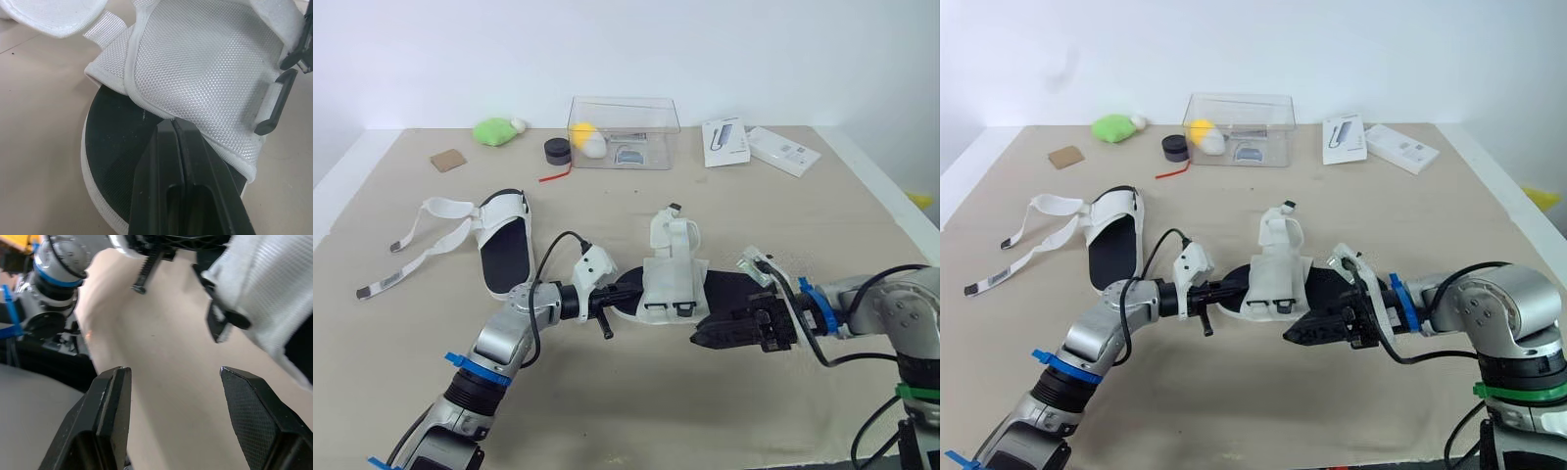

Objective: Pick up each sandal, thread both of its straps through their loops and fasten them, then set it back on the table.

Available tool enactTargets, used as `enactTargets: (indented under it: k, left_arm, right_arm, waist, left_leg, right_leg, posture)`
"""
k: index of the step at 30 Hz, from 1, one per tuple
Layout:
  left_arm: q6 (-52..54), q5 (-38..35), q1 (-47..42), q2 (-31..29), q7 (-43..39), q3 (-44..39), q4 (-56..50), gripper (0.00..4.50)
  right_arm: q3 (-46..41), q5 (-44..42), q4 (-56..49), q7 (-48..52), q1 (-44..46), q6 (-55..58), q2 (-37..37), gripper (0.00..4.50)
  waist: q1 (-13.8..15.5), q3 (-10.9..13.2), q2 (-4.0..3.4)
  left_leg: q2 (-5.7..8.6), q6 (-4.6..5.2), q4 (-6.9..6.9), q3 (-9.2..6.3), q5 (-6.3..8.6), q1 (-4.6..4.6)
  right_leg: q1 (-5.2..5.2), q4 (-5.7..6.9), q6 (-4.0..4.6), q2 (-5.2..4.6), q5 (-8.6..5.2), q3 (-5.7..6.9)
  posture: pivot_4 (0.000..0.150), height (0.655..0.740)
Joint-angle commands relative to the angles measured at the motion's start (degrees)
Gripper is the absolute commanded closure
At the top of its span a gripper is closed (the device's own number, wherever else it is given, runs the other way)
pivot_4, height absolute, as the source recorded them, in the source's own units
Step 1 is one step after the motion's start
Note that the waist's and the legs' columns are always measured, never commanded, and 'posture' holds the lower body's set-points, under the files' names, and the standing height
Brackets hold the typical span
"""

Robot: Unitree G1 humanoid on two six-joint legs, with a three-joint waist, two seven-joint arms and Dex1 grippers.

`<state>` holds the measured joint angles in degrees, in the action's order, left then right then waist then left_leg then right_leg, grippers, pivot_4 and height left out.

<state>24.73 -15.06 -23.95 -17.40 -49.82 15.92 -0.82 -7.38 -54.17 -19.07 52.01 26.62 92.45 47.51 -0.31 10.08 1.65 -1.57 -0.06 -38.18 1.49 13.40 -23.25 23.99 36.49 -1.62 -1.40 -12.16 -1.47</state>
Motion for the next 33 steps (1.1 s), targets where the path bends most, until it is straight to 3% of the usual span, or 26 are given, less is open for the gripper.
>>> enactTargets:
  k: [1,16,19,24,33]
  left_arm:
    - [1.7,1.5,1.2,-0.6,-1.4,3.3,2.3,4.50]
    - [1.7,2.1,1.2,-0.1,-1.5,3.1,2.4,4.50]
    - [1.7,2.2,1.2,0.0,-1.4,3.1,2.5,4.50]
    - [1.8,2.2,1.4,0.1,-1.5,3.1,2.3,4.50]
    - [1.5,2.3,1.2,0.1,-1.7,3.1,2.6,4.50]
  right_arm:
    - [-2.7,-3.2,-1.5,-4.9,0.0,0.0,-1.6,1.36]
    - [-3.2,-13.3,5.2,-19.5,3.2,0.0,-6.3,1.36]
    - [-3.3,-16.4,7.2,-21.9,3.6,0.0,-5.7,2.09]
    - [-3.5,-21.7,9.7,-25.7,4.6,0.0,-5.2,4.29]
    - [-2.4,-27.4,10.6,-30.5,4.1,0.0,-3.8,4.43]
  waist:
    - [0.0,0.0,0.00]
    - [-0.2,0.0,0.00]
    - [-0.3,0.0,0.01]
    - [-0.3,-0.1,0.01]
    - [-0.3,-0.1,0.01]
  left_leg:
    - [0.00,0.00,0.00,-0.01,0.00,-0.01]
    - [-0.04,0.01,-0.02,0.00,-0.01,0.02]
    - [-0.06,0.02,-0.04,0.01,-0.01,0.02]
    - [-0.05,0.03,-0.04,0.01,-0.01,0.00]
    - [-0.07,0.04,-0.04,0.02,-0.01,-0.04]
  right_leg:
    - [0.00,0.00,0.00,0.00,0.00,0.00]
    - [-0.01,0.00,0.04,0.06,0.06,-0.02]
    - [-0.02,0.00,0.05,0.07,0.09,-0.04]
    - [-0.01,0.00,0.02,0.06,0.08,-0.08]
    - [0.00,-0.02,-0.01,0.03,0.07,-0.08]
  posture:
    - [0.150,0.7400]
    - [0.150,0.7400]
    - [0.150,0.7400]
    - [0.150,0.7400]
    - [0.150,0.7400]
